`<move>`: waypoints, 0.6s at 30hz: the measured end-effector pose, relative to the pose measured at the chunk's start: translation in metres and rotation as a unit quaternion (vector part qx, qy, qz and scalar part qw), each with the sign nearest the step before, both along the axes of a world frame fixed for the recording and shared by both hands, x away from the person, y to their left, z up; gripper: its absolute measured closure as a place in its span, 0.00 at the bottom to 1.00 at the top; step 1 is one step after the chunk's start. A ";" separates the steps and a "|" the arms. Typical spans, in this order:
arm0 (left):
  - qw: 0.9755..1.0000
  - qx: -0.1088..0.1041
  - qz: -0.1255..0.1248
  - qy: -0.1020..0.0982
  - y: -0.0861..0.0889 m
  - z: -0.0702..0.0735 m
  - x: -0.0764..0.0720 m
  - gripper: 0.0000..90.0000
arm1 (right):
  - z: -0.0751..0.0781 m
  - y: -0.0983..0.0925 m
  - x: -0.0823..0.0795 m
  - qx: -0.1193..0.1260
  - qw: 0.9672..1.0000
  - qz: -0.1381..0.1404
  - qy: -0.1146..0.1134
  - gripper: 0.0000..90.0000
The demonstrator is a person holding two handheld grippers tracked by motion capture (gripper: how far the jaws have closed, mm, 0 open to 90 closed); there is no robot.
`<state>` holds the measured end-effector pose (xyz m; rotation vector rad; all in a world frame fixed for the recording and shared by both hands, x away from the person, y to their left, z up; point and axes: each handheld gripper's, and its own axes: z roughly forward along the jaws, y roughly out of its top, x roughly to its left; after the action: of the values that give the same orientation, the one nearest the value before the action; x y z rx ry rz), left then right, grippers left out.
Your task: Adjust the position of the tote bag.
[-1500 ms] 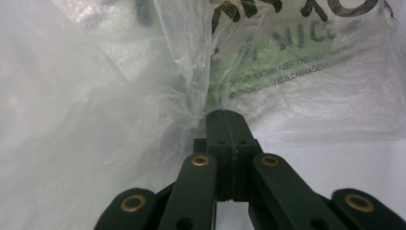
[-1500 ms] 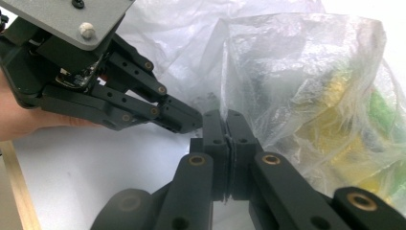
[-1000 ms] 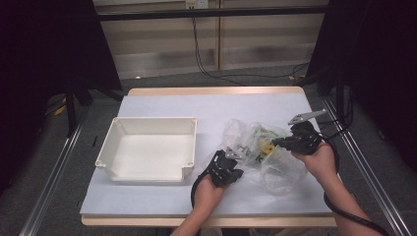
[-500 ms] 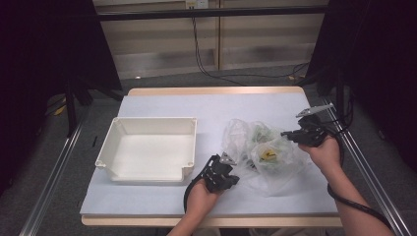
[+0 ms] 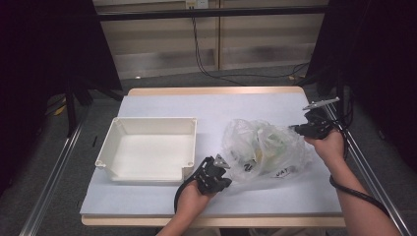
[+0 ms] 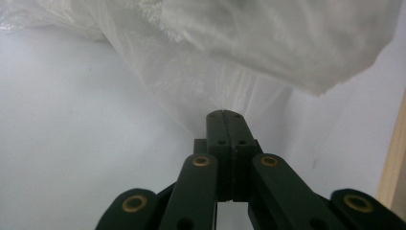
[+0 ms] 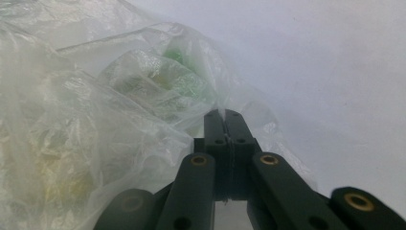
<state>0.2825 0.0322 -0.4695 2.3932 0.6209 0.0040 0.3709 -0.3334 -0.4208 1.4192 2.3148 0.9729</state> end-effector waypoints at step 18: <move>0.999 -0.024 0.004 -0.025 0.000 0.014 -0.002 0.83 | 0.003 0.022 -0.022 0.012 1.000 0.024 -0.008 1.00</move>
<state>0.2806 0.0322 -0.4552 2.3372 0.6004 0.0530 0.3490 -0.3111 -0.4176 1.3658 2.3439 1.0263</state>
